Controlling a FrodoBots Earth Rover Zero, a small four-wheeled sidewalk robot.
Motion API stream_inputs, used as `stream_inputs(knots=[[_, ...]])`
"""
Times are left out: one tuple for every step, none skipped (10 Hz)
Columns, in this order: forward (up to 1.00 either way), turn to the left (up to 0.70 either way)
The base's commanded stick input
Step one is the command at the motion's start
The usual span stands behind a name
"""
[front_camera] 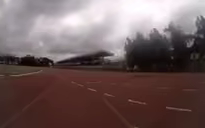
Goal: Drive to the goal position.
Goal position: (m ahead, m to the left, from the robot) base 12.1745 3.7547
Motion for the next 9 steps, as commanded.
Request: stream_inputs(knots=[[0.7, 0.0], [0.7, 0.0], [0.7, 0.0], [0.7, 0.0], [0.7, 0.0], [0.7, 0.0], [0.7, 0.0], [0.7, 0.0], [0.7, 0.0]])
